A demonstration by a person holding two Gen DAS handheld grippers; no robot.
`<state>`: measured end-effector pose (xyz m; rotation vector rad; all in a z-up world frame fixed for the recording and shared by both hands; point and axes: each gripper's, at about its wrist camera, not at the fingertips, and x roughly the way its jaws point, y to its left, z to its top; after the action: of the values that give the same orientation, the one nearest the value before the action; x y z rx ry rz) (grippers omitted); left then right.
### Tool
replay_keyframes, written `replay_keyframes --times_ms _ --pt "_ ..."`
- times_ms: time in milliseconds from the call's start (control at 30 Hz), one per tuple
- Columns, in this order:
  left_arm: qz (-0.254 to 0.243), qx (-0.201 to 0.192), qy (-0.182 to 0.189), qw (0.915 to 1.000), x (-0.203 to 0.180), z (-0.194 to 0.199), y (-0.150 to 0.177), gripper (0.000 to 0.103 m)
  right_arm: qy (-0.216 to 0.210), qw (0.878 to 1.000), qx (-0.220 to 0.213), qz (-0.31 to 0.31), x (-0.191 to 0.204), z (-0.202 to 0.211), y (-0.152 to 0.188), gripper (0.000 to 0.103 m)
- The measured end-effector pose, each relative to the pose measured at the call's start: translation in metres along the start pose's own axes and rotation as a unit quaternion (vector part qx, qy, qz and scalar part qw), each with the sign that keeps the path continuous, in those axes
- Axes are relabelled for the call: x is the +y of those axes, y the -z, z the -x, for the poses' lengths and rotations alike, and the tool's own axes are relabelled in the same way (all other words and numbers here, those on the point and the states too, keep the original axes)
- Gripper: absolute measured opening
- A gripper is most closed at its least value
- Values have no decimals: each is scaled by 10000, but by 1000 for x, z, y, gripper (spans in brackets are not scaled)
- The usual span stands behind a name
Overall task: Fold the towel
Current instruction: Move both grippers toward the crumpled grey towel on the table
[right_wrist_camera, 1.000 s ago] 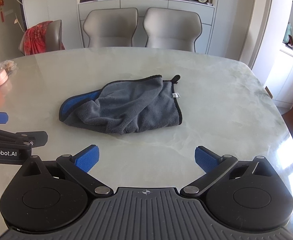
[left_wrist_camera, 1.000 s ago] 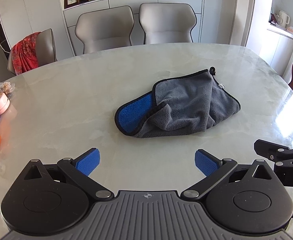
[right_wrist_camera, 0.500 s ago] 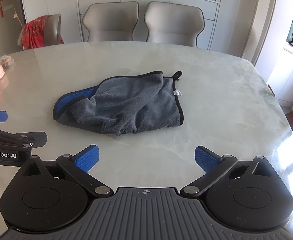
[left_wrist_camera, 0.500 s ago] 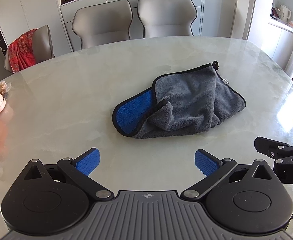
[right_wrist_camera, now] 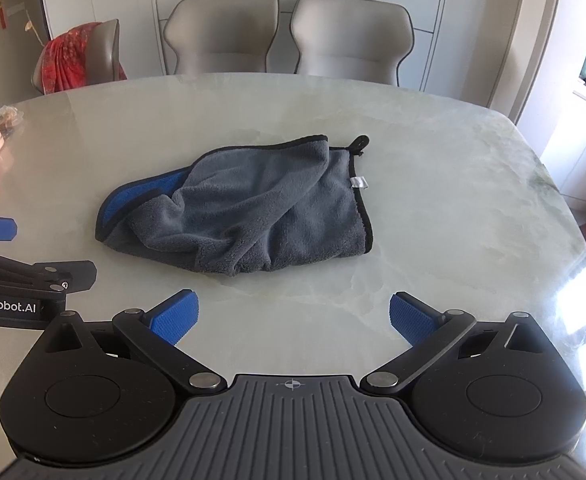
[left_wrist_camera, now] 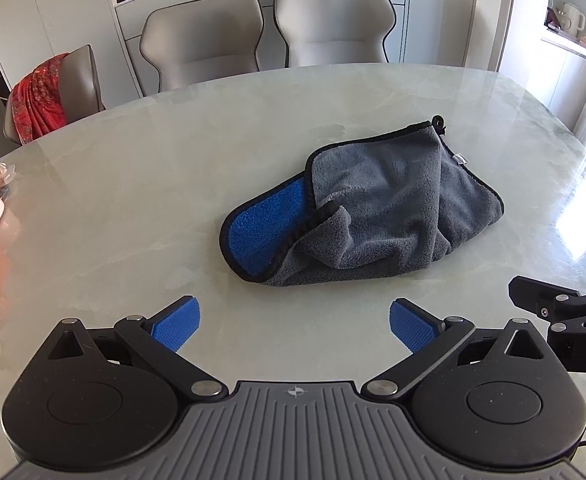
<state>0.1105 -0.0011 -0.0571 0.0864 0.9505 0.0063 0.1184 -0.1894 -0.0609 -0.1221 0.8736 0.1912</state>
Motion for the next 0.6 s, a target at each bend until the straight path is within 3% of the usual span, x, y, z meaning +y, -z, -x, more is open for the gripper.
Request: replay_keyframes --times_ms 600 --pt "-71 51 -28 10000 -4 -25 -16 103 -53 9999 117 22 -4 -27 -11 103"
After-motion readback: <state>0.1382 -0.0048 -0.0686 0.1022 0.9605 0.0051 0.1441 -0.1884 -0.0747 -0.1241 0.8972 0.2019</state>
